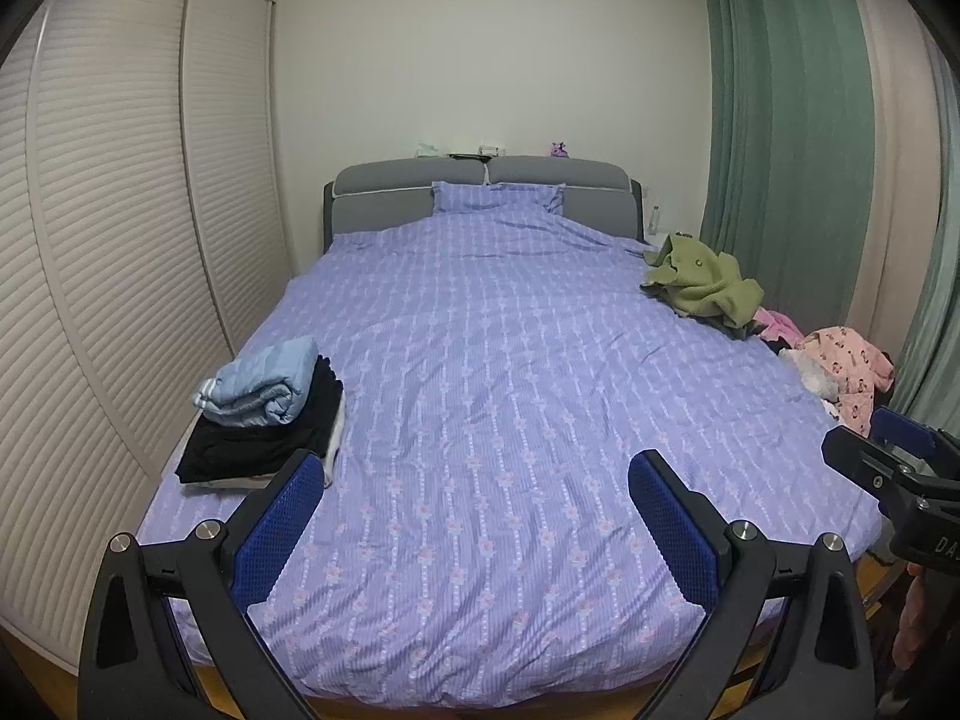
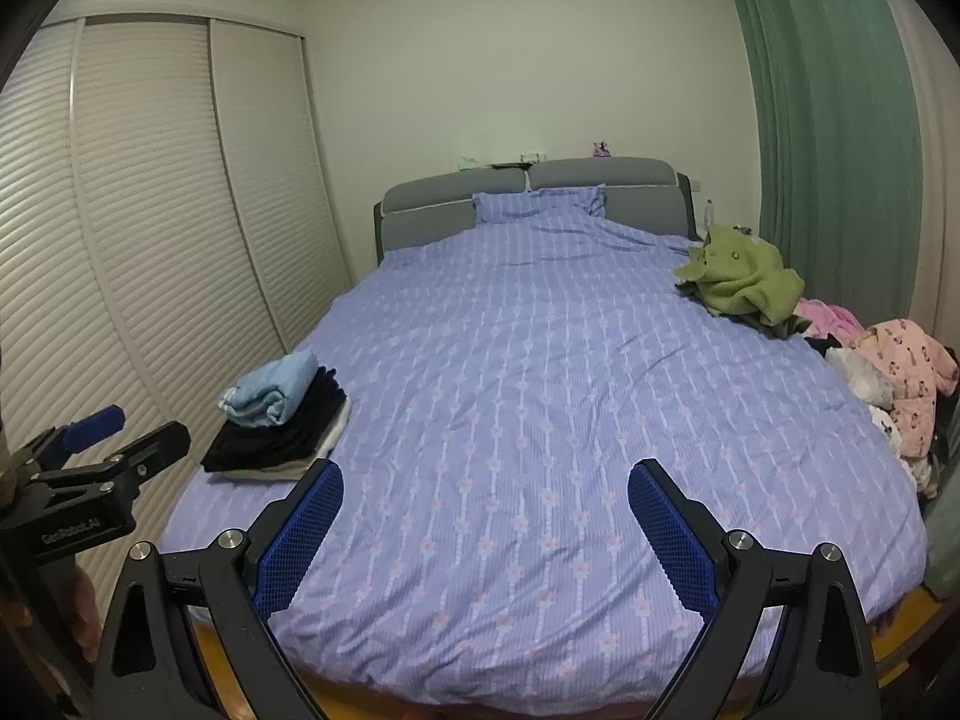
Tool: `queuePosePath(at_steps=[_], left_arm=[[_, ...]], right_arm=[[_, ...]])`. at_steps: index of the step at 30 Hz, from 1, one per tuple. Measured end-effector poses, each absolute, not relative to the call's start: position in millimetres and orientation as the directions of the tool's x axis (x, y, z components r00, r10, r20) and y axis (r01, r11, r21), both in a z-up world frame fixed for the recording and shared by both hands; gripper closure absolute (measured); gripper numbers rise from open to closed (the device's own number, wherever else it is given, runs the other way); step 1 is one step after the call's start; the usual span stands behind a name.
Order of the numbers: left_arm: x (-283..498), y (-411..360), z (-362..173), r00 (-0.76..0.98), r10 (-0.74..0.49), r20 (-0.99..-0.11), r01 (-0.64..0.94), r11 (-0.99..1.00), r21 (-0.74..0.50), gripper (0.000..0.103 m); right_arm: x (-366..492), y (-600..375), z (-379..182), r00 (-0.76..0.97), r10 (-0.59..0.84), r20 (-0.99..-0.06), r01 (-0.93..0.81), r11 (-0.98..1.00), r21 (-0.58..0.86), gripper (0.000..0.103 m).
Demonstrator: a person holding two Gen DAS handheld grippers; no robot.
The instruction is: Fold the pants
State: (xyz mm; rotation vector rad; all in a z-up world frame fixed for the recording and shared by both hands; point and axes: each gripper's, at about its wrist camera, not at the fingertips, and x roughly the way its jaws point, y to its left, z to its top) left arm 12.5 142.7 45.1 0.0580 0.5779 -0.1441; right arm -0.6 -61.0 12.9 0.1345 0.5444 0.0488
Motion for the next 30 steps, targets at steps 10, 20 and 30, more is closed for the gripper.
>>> queuePosePath(at_steps=[10,20,30], left_arm=[[2.0,138.9,50.4,0.83,-0.13,-0.543,0.156,0.988,0.001,0.0],[-6.8,136.8,54.5,0.827,-0.166,-0.537,0.187,0.982,-0.016,0.0],[-10.4,137.5,54.6,0.825,-0.17,-0.539,0.187,0.982,-0.023,0.0]], right_arm=[[-11.1,-62.8,16.3,0.856,0.08,-0.51,-0.013,0.991,0.134,0.006],[-20.0,-65.5,18.4,0.859,0.072,-0.507,-0.001,0.99,0.139,0.006],[-19.9,-67.8,19.5,0.857,0.068,-0.51,0.003,0.99,0.138,0.006]])
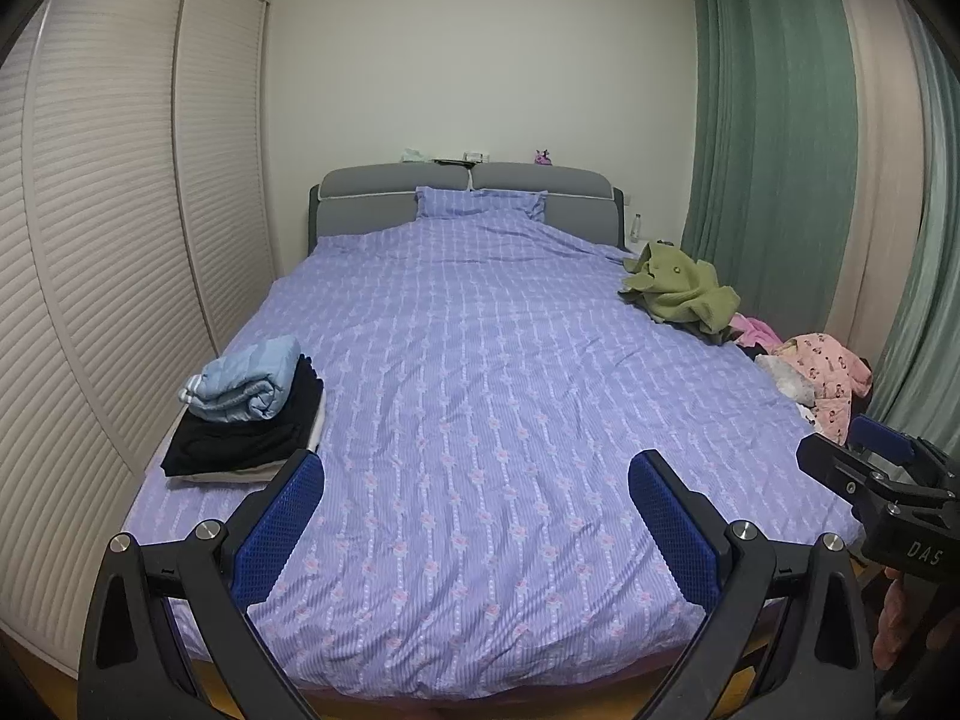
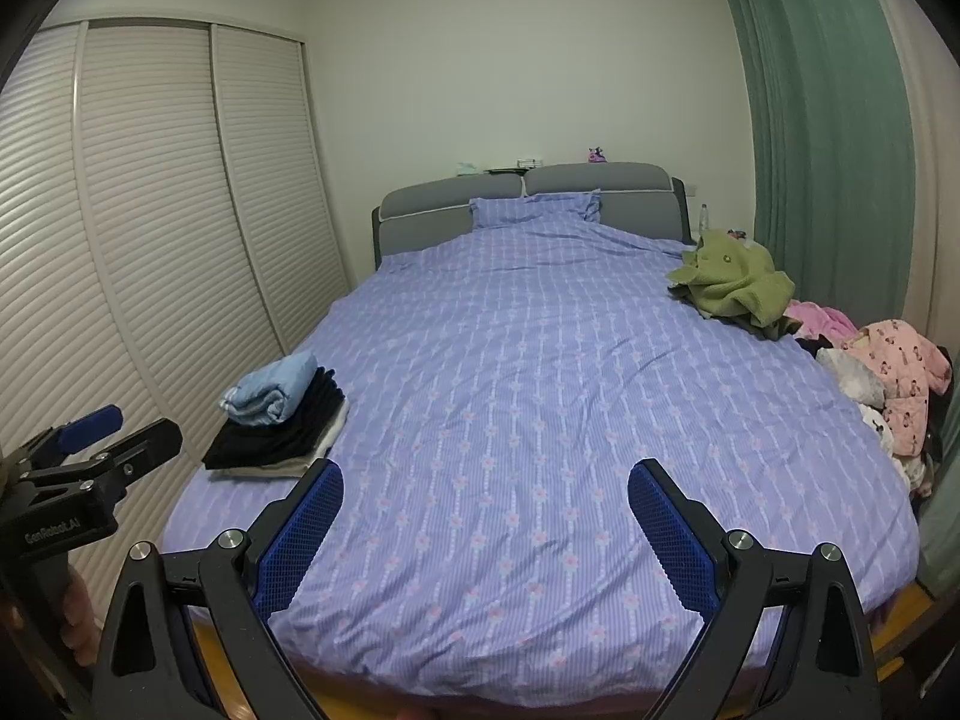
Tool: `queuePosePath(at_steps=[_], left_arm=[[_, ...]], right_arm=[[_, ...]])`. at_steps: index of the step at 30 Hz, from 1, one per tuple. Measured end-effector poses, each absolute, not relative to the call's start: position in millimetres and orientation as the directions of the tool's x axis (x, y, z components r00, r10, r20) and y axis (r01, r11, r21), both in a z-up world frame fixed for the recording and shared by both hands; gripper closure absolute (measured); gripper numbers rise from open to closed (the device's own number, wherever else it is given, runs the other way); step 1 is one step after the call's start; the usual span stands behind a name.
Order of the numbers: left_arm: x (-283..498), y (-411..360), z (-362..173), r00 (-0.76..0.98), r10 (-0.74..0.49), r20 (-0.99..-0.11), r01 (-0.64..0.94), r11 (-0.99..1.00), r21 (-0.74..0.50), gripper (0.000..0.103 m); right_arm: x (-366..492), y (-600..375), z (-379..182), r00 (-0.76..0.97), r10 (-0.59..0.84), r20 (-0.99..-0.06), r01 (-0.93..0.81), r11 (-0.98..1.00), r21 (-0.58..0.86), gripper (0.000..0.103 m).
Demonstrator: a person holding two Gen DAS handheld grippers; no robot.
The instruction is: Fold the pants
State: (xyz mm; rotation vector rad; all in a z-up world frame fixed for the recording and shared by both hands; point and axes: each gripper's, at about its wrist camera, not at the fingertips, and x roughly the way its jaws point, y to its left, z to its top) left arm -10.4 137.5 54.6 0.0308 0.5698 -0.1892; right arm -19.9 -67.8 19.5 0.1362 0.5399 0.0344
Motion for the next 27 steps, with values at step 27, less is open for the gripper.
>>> queuePosePath(at_steps=[27], left_arm=[[-11.2,129.0,52.5,0.832,-0.163,-0.53,0.196,0.981,0.006,0.0]], right_arm=[[-15.4,-66.4,16.6,0.853,0.068,-0.517,0.002,0.991,0.135,0.006]])
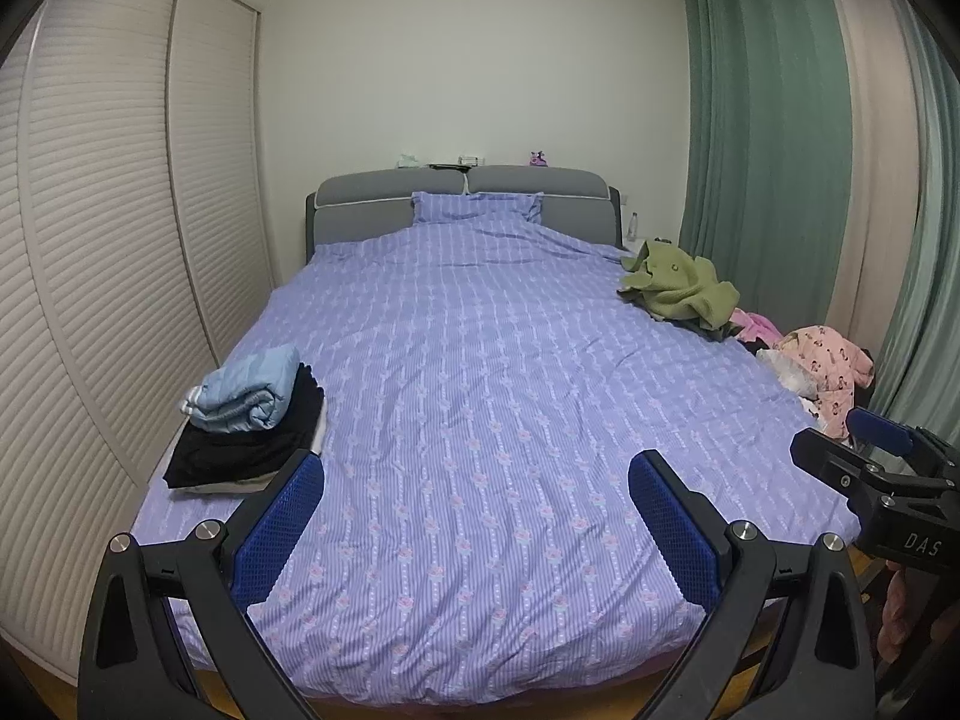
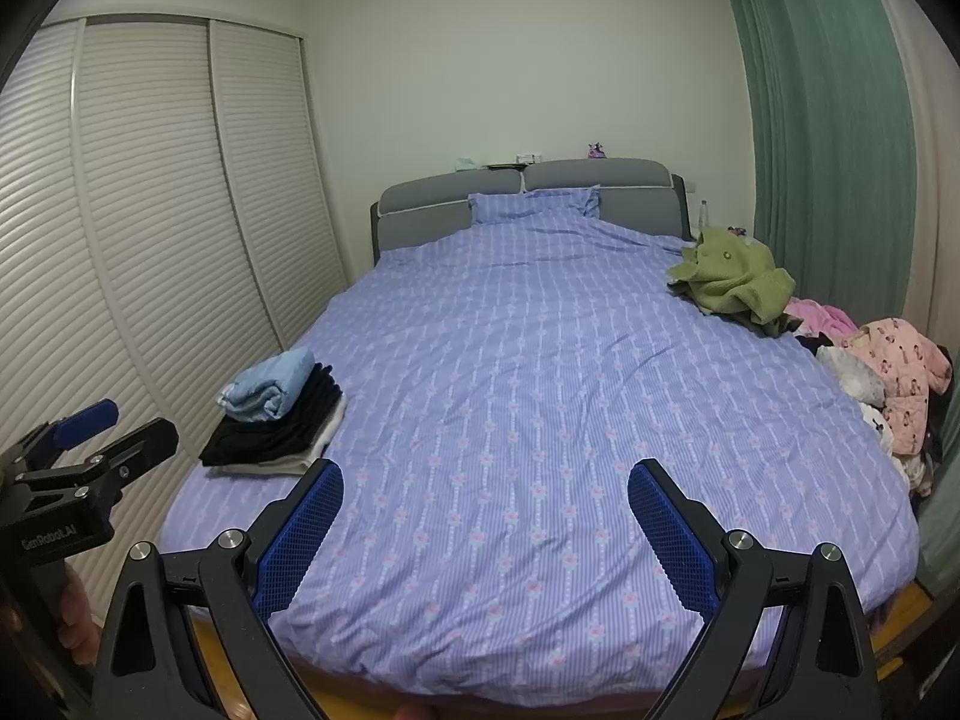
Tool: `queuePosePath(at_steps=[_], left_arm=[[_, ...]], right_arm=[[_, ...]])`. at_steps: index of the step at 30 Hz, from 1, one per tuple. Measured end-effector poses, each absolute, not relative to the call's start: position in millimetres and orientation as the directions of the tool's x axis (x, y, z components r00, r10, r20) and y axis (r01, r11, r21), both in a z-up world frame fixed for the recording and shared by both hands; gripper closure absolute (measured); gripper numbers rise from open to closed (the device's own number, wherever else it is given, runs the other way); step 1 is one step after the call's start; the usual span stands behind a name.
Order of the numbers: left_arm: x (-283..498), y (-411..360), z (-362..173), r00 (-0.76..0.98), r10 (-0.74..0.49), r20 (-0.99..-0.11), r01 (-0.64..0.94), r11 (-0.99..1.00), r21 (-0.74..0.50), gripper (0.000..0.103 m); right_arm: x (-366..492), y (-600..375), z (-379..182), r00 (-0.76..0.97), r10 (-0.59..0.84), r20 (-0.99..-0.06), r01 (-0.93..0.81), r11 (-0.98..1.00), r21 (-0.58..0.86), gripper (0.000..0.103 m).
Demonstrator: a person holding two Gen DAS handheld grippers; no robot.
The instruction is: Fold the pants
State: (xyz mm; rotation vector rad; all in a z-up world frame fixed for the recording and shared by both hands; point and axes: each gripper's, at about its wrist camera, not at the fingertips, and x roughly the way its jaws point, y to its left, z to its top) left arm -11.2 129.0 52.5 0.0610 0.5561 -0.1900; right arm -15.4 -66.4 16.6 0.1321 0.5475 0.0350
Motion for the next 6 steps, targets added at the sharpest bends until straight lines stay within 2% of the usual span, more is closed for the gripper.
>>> queuePosePath(at_steps=[6], left_arm=[[-10.4,127.8,51.7,0.835,-0.153,-0.529,0.188,0.982,0.013,0.0]], right_arm=[[-13.8,-65.8,15.8,0.852,0.064,-0.519,0.006,0.991,0.132,0.006]])
